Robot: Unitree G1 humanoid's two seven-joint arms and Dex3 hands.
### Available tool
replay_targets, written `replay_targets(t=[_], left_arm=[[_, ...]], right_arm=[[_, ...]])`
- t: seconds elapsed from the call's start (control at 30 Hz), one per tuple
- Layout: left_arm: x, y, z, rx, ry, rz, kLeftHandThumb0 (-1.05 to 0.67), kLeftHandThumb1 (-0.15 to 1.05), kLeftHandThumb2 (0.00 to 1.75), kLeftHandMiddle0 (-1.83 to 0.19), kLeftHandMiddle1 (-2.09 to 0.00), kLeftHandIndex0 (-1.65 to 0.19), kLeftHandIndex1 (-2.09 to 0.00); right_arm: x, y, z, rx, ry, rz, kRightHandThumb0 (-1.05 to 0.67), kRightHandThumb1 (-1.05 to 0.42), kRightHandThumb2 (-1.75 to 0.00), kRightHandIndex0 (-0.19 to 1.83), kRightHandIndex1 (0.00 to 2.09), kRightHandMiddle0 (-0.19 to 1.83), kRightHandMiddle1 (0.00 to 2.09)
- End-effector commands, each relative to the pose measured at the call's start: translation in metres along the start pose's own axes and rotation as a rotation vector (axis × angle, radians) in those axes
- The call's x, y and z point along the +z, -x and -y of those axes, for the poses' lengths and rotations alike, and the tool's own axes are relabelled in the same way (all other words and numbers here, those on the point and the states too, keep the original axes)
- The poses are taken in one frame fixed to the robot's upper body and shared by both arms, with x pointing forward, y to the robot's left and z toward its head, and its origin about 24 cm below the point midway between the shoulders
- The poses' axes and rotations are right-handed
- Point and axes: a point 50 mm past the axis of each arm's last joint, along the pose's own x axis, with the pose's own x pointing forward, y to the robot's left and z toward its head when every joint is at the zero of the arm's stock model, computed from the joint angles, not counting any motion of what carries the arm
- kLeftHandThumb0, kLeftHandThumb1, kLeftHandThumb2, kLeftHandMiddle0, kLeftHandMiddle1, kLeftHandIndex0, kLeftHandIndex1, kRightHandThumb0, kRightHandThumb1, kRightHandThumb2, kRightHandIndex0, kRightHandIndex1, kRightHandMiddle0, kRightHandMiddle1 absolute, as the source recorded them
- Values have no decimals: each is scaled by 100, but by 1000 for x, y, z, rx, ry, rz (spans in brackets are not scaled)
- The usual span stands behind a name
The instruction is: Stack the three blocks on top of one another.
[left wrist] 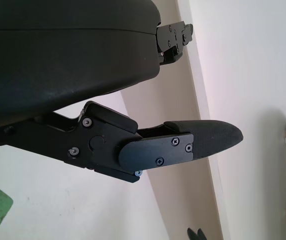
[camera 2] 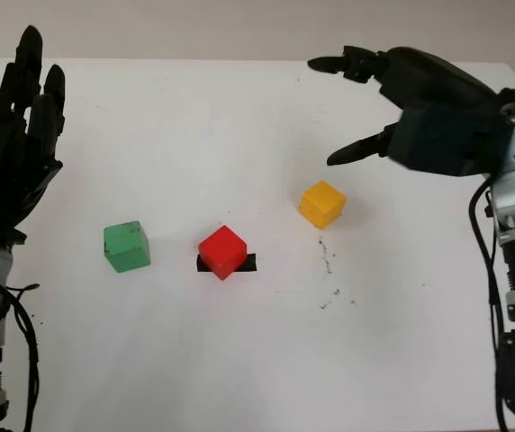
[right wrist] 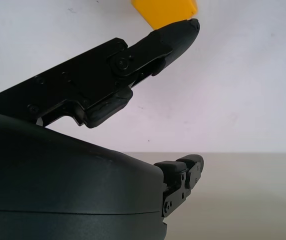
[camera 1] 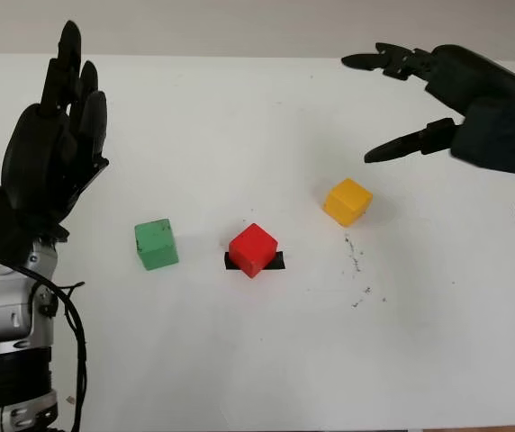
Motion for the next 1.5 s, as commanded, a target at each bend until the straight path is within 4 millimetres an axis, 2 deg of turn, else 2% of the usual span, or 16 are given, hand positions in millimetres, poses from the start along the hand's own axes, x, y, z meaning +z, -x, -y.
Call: replay_targets(t=[0.0,0.2,0.37,0.87,1.23,1.47], left_arm=[[-3,3,1,21,11,15,-75,105,57,15,-6,18,-1],[-7,4,2,86,37,45,-74,105,56,13,-6,16,-3],[-11,3,3,139,70,56,-75,105,58,12,-6,16,-4],[-11,-1,7,166,119,75,-71,105,53,7,-6,13,-6],[-9,1,4,171,108,72,-70,105,53,5,-6,11,-6],[-9,4,3,170,97,65,-69,105,55,6,-5,13,-5]], right_arm=[[-1,2,6,42,83,-11,-74,-82,-5,1,6,27,16],[6,-4,-5,149,275,36,-67,-80,-5,1,5,31,13],[6,-11,-22,185,364,107,-68,-79,-5,4,7,37,13],[2,-10,-53,220,412,176,-56,-78,-6,7,7,41,9],[0,-14,-66,214,407,163,-47,-83,-6,11,7,47,9],[-3,-14,-73,193,394,180,-43,-84,-6,15,7,58,12]])
